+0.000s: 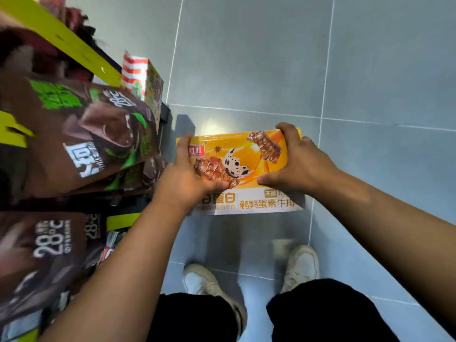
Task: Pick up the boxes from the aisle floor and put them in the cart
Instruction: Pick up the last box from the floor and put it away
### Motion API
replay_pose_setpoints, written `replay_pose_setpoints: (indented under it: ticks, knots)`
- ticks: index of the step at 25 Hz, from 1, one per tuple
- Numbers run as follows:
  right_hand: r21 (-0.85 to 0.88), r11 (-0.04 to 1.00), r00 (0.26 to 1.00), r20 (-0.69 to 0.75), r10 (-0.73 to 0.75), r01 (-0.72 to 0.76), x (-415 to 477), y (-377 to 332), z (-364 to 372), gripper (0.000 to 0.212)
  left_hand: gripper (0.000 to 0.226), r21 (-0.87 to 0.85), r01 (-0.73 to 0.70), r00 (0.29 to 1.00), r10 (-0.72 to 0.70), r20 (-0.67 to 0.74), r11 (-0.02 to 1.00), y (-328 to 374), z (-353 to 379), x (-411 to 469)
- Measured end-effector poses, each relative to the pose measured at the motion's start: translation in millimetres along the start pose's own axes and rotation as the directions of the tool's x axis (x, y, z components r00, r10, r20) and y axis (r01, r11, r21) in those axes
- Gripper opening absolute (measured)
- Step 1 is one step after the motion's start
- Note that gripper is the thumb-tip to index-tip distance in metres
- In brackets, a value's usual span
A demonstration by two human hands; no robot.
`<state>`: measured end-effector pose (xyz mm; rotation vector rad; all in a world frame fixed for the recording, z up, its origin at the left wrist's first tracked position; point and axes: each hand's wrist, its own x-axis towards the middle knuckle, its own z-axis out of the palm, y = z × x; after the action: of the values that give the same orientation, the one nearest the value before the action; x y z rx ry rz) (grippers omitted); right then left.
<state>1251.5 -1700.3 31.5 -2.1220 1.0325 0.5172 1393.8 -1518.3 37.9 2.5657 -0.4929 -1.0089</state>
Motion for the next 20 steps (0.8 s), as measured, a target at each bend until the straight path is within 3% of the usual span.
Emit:
replay_pose_setpoints:
  ticks: [7,13,20]
  knots:
    - [0.003,1.000,0.998,-0.063,-0.025,0.025,-161.2,-66.1,-159.1,0.121,0.128,0.044,-0.058,0.996,0.060,-0.059,0.997,111.8,-128.8,-150.3]
    - [0.000,1.000,0.983,-0.185,-0.021,0.021,-308.0,-112.9,-293.1,0.122,0.131,0.028,-0.190,0.976,0.192,-0.107,0.981,210.6,-236.0,-282.2]
    - [0.046,0.999,0.941,-0.339,-0.005,0.022,-420.6,-119.4,-389.3,0.121,0.129,0.151,-0.364,0.911,0.385,-0.146,0.919,300.2,-295.9,-370.3]
